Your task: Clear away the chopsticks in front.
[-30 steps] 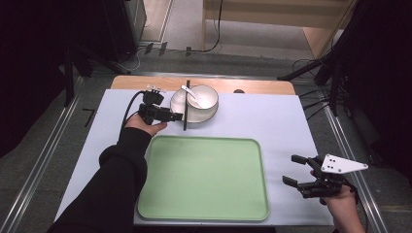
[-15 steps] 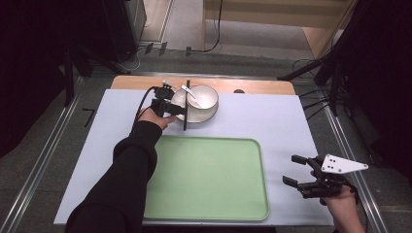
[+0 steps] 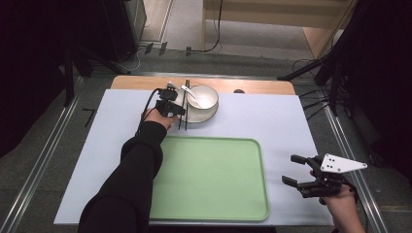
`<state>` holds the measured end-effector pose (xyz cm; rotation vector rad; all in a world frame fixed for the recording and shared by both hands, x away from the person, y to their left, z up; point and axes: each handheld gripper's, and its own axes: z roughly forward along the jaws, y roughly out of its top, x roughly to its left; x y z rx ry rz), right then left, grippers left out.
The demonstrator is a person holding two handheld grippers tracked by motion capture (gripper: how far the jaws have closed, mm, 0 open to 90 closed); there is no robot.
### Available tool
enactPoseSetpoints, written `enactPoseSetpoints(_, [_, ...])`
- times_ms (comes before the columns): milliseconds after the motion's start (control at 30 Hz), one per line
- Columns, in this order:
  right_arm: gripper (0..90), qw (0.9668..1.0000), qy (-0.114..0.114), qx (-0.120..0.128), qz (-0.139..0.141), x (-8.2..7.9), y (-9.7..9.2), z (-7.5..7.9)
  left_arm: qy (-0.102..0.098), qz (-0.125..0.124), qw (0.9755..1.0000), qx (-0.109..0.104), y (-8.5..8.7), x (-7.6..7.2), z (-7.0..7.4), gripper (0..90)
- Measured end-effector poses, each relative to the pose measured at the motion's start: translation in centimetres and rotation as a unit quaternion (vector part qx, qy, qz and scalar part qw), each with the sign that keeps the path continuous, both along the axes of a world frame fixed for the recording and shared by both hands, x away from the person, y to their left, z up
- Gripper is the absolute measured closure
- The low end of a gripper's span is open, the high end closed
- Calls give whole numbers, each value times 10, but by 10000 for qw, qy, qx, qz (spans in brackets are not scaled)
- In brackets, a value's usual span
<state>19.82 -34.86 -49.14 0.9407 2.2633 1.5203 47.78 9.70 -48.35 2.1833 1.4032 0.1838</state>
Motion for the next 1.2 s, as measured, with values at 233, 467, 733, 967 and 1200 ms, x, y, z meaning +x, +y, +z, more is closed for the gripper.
enactPoseSetpoints(233, [174,10000,4,-34,18,1,1,0,193,494,9983,-245,3,6,-3,853])
enactPoseSetpoints(467, [174,10000,-9,8,18,0,0,0,355,647,9962,-453,5,9,-3,860])
enactPoseSetpoints(733, [174,10000,-60,-4,41,0,0,0,311,750,9939,-743,21,6,16,862])
enactPoseSetpoints(967, [174,9999,-132,-49,47,-2,1,1,362,739,9932,-825,48,-3,31,862])
enactPoseSetpoints(1200, [174,9998,-149,-93,69,-3,3,3,416,598,9933,-892,70,-24,32,862])
